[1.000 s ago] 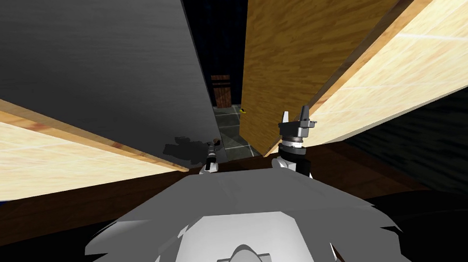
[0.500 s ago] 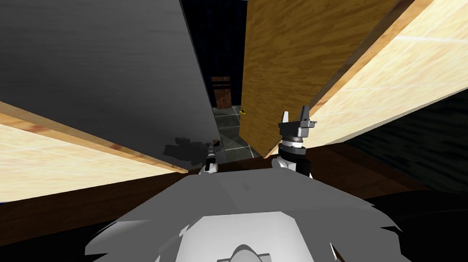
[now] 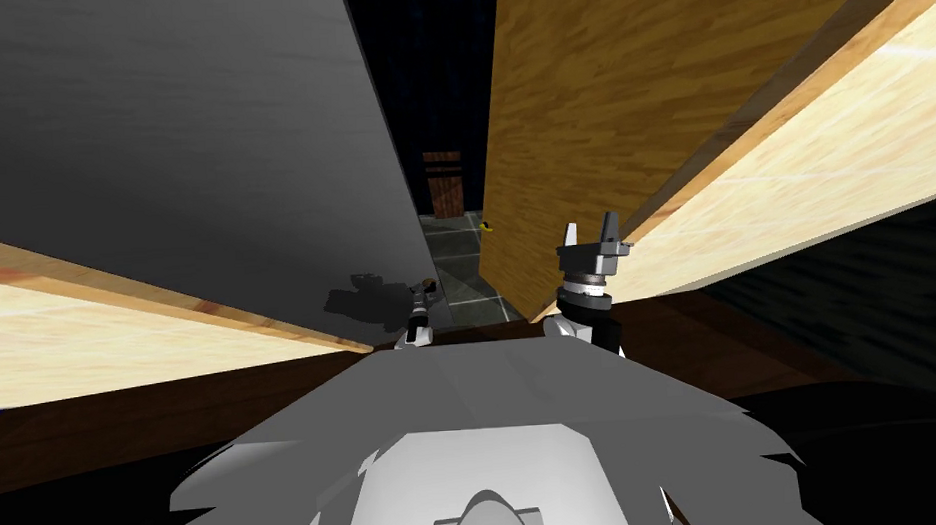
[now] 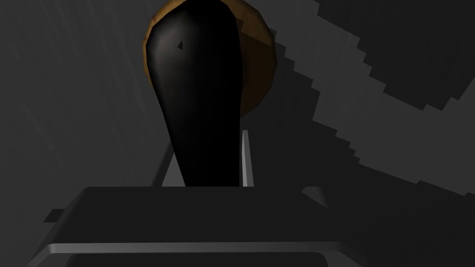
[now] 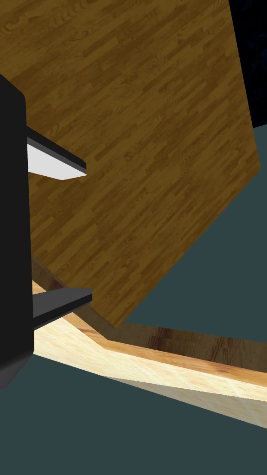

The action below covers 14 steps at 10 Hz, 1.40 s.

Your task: Push the door open

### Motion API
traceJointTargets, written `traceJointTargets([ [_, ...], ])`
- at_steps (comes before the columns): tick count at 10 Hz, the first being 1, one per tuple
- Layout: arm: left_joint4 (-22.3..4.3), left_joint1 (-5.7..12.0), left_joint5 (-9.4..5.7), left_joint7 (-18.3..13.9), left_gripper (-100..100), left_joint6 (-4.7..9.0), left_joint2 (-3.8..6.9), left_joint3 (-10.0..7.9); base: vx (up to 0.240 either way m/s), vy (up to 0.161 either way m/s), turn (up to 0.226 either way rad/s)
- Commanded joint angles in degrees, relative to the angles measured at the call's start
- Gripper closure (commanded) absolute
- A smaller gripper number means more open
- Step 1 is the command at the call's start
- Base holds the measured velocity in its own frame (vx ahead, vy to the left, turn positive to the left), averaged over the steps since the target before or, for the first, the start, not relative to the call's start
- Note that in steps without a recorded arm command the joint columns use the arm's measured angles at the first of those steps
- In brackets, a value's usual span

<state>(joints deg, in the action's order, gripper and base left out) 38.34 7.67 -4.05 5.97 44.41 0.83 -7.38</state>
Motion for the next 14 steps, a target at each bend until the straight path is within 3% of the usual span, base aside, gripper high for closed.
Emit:
traceJointTargets([
  [1,-0.26,0.61,-0.66,0.46,100,0.89,1.44,-1.37,0.185,-0.036,0.066],
  [3,-0.29,0.66,-0.97,0.78,100,0.95,1.78,-1.93,0.152,-0.02,0.036],
  [4,-1.53,0.66,-0.97,0.78,100,0.95,1.78,-1.93,0.067,0.009,-0.006],
  [5,-0.48,0.66,-0.97,0.78,100,0.95,1.78,-1.93,0.005,0.016,-0.008],
  [6,-0.35,0.76,-1.66,1.48,100,1.07,2.29,-3.14,0.112,-0.03,0.082],
  [9,-0.35,0.76,-1.66,1.48,100,1.07,2.29,-3.14,0.084,-0.016,0.032],
  [10,-0.41,0.86,-2.39,2.23,100,1.21,2.56,-4.44,0.125,0.008,0.084],
  [14,-0.52,1.02,-3.52,3.38,100,1.42,2.41,-6.46,0.172,-0.061,0.086],
])
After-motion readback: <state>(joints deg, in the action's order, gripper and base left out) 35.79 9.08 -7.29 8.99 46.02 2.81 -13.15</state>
